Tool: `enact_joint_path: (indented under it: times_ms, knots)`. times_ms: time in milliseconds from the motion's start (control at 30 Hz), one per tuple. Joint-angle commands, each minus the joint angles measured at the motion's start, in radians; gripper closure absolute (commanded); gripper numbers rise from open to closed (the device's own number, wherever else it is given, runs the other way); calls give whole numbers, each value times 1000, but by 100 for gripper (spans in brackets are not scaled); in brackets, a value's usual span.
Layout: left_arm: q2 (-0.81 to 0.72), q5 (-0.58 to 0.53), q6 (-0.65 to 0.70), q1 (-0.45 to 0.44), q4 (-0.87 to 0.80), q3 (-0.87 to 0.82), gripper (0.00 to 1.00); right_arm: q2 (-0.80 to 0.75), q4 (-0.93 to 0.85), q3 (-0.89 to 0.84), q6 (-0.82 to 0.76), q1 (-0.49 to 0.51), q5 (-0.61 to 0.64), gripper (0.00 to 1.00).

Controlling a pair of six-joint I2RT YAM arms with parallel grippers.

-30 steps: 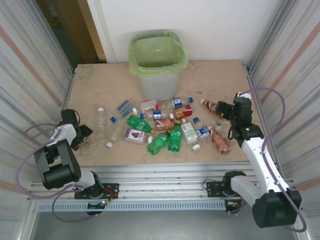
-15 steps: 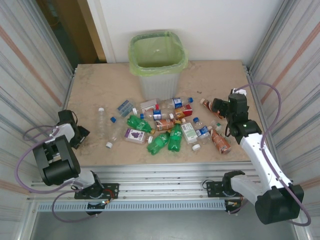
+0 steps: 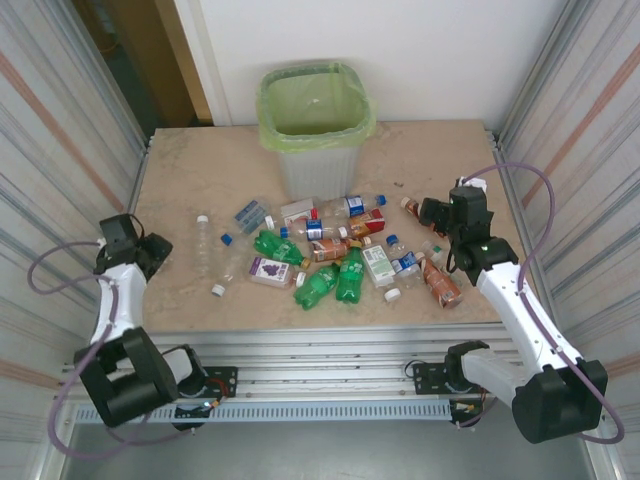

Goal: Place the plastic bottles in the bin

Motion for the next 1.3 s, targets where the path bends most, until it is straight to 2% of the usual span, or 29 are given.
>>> enact_joint_path:
  times_ms: [0,100,267,533,700,867,1067,1267]
  knots:
    - [-84,83,3,-10,-15,56,71,13,7,34,24,11,26,2]
    - [-134,89,4,-71,-15,98,72,22,8,37,39,14,24,2]
    - [-145,70,11,-226,-12,200,74,35,1,47,68,15,25,2]
    - [-27,34,60,-493,57,446,75,33,-33,65,82,16,40,2]
    - [149,26,122,-625,99,693,76,16,-54,69,90,18,45,2]
    - [354,19,192,-721,117,947,76,-10,-82,69,104,18,49,2]
    - [611,47,258,-770,123,1234,78,-20,-149,83,136,16,57,2]
    - [855,53,324,-787,37,1526,77,-7,-214,100,175,17,53,2]
